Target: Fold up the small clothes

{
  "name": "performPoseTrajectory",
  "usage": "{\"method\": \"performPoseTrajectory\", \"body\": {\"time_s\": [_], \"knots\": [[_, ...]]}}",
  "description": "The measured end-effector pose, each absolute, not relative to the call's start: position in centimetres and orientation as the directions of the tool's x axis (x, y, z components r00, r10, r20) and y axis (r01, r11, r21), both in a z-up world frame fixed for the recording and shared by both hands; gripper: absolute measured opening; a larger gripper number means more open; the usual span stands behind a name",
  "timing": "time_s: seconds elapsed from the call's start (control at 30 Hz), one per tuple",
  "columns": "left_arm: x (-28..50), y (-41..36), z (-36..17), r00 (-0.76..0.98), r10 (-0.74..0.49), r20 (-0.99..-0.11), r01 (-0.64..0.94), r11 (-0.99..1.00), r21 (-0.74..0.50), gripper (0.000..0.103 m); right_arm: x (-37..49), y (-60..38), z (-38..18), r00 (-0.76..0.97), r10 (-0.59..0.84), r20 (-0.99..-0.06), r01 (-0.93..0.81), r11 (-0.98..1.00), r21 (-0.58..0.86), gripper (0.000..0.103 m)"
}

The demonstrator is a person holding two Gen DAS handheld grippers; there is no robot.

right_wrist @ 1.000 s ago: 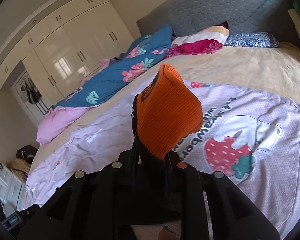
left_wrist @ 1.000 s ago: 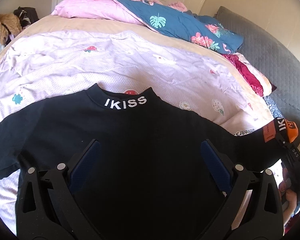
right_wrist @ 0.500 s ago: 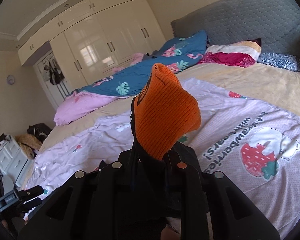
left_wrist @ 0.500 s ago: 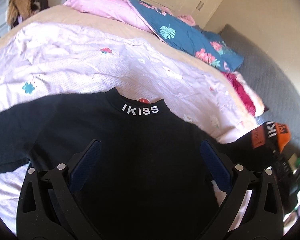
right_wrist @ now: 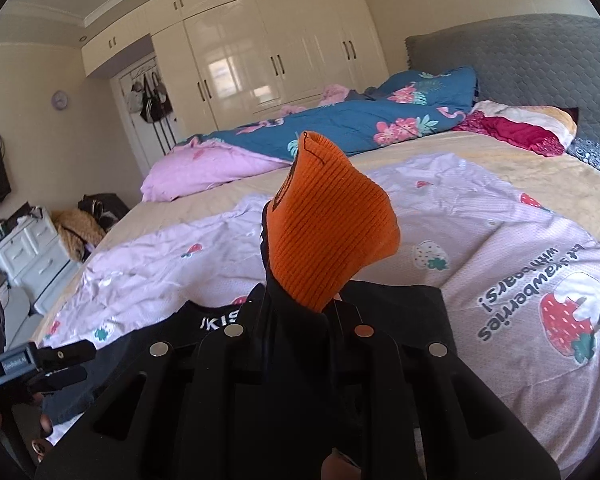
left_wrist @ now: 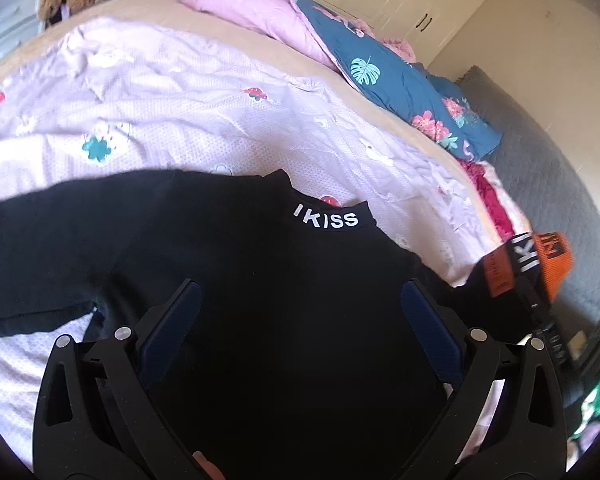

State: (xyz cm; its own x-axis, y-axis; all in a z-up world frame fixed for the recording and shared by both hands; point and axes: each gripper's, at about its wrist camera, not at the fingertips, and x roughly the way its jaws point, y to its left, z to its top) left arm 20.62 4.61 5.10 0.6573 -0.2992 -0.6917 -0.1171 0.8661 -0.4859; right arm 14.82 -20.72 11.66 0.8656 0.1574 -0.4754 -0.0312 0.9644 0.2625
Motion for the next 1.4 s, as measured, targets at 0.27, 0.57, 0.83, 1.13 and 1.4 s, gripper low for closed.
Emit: {"method": "performPoseTrajectory", "body": {"time_s": [0.27, 0.57, 0.83, 1.13, 1.4], "knots": [[21.0, 7.1, 3.0, 0.642, -0.378, -0.667, -0.144, 0.795, -0.589, 0.094, 16.0, -16.2, 9.1, 0.814, 0.217, -0.540, -0.101, 0.967, 0.235, 0.019], [21.8, 6.8, 0.8, 0.592, -0.461, -0.661, -0.129, 0.755, -0.642, 0.094, 16.7, -12.6, 6.5, 0.771, 0.213, -0.601, -0.145, 0.976, 0.161, 0.021], [22.4, 6.4, -1.0, 0.563, -0.478, -0.674, -0.154, 0.741, -0.654, 0.094, 17.3, -12.0, 4.9, 0.705, 0.266, -0.657, -0.199, 0.964, 0.177, 0.046], [22.6, 3.9, -2.7, 0.492, -0.506, -0.709, -0.120, 0.767, -0.630, 0.093, 17.4, -15.2, 6.0, 0.700, 0.287, -0.653, -0.172, 0.956, 0.236, 0.063], [22.3, 0.4, -4.0, 0.456, -0.504, -0.733, -0.074, 0.799, -0.596, 0.050, 17.7, -20.0, 6.2, 0.720, 0.244, -0.650, -0.039, 0.949, 0.314, 0.063]]}}
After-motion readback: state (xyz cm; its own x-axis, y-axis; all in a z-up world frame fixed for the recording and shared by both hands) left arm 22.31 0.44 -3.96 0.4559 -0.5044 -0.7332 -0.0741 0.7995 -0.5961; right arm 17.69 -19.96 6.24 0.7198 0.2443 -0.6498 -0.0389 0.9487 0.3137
